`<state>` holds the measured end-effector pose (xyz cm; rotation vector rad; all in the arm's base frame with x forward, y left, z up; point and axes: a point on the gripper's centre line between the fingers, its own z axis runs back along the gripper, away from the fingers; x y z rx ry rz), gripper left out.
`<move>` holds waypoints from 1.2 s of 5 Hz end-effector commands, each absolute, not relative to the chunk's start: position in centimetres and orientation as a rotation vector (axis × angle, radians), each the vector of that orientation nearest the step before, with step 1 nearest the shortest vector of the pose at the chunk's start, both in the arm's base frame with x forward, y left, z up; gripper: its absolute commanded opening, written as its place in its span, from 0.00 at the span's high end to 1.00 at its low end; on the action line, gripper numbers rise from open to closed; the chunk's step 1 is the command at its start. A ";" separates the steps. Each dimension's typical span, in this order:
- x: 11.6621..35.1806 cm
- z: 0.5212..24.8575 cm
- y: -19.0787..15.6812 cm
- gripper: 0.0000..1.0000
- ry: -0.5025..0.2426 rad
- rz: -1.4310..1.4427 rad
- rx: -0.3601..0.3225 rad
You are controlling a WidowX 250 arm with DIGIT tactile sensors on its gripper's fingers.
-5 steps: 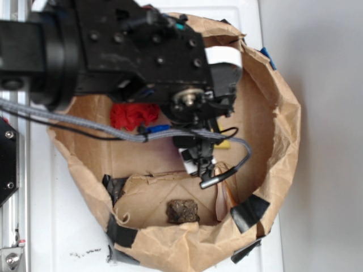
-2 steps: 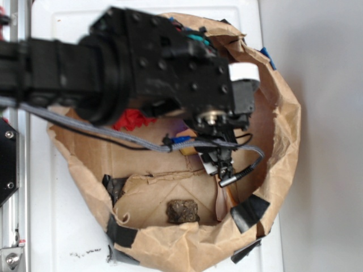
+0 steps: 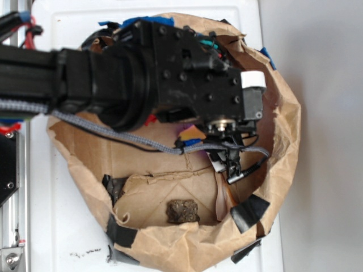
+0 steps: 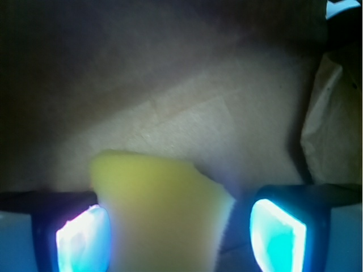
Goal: Grab the green sponge.
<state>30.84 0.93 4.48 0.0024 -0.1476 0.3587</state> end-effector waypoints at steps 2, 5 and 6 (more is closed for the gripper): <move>31.3 5.8 0.8 0.00 -0.147 0.304 -0.020; 32.1 4.1 0.4 0.00 -0.179 0.326 0.042; 32.1 4.2 0.6 1.00 -0.178 0.337 0.034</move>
